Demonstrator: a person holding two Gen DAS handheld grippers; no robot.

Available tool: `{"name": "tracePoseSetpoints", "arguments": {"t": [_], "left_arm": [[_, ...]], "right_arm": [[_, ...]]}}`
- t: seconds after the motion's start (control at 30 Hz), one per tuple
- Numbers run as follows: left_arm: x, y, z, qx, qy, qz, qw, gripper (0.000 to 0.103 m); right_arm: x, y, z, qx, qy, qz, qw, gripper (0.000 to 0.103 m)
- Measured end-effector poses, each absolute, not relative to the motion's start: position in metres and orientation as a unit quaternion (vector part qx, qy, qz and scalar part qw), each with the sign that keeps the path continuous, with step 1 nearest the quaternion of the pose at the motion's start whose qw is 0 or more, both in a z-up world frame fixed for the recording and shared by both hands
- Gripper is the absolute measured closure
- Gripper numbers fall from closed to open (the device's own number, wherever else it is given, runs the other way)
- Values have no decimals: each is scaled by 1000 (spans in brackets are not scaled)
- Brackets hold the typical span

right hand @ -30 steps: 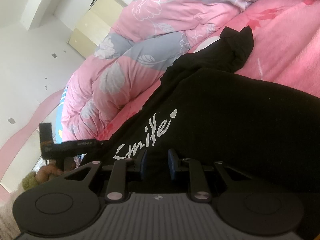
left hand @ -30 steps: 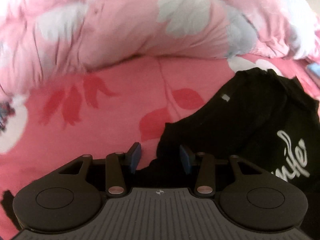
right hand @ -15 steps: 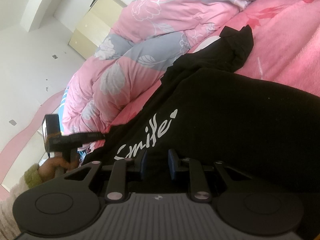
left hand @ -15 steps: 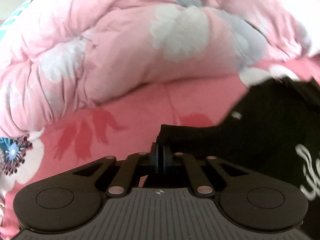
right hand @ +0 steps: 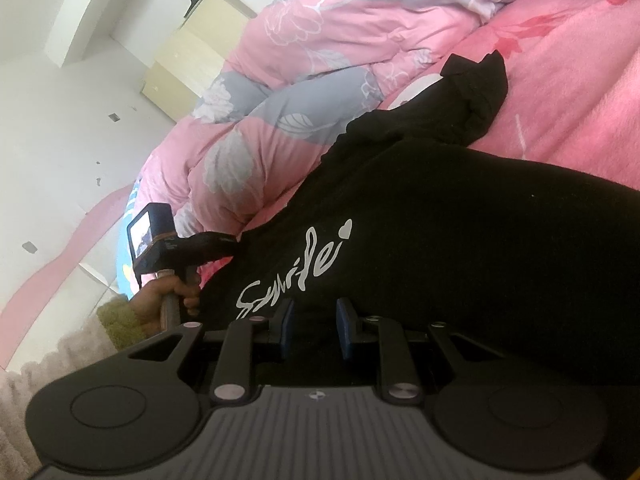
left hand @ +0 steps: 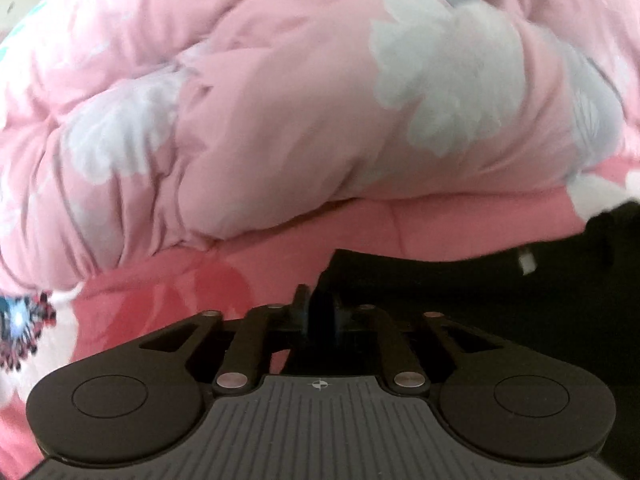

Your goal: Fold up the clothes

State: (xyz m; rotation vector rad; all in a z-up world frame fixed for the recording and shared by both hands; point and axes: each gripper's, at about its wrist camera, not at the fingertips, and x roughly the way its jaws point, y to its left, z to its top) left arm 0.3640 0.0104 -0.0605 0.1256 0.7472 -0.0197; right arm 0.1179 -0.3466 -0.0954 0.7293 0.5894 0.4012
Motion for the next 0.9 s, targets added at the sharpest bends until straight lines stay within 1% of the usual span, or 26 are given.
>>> {"name": "tracePoseSetpoints", "arguments": {"t": [0.03, 0.07, 0.17, 0.23, 0.4, 0.57, 0.77, 0.83, 0.9], "left_arm": [[362, 15, -57, 47, 370, -10, 928, 59], [359, 21, -51, 31, 375, -8, 926, 56], [335, 43, -30, -9, 379, 12, 925, 52], [315, 58, -16, -28, 382, 22, 924, 46], [246, 92, 17, -46, 382, 39, 922, 45], [142, 98, 31, -59, 399, -37, 914, 45], [22, 95, 4, -134, 426, -128, 886, 45], [-5, 91, -6, -151, 429, -146, 879, 45], [-23, 85, -16, -148, 430, -168, 875, 45]], "right_arm": [[118, -347, -96, 350, 281, 193, 873, 80], [118, -348, -97, 352, 280, 194, 872, 80], [119, -349, -97, 357, 279, 196, 870, 80], [119, -349, -97, 356, 280, 196, 870, 80], [119, -348, -96, 354, 282, 195, 870, 81], [120, -345, -94, 342, 289, 189, 874, 81], [120, -340, -91, 323, 300, 179, 880, 82], [120, -338, -88, 315, 306, 173, 881, 82], [114, -336, -85, 308, 317, 167, 881, 81]]}}
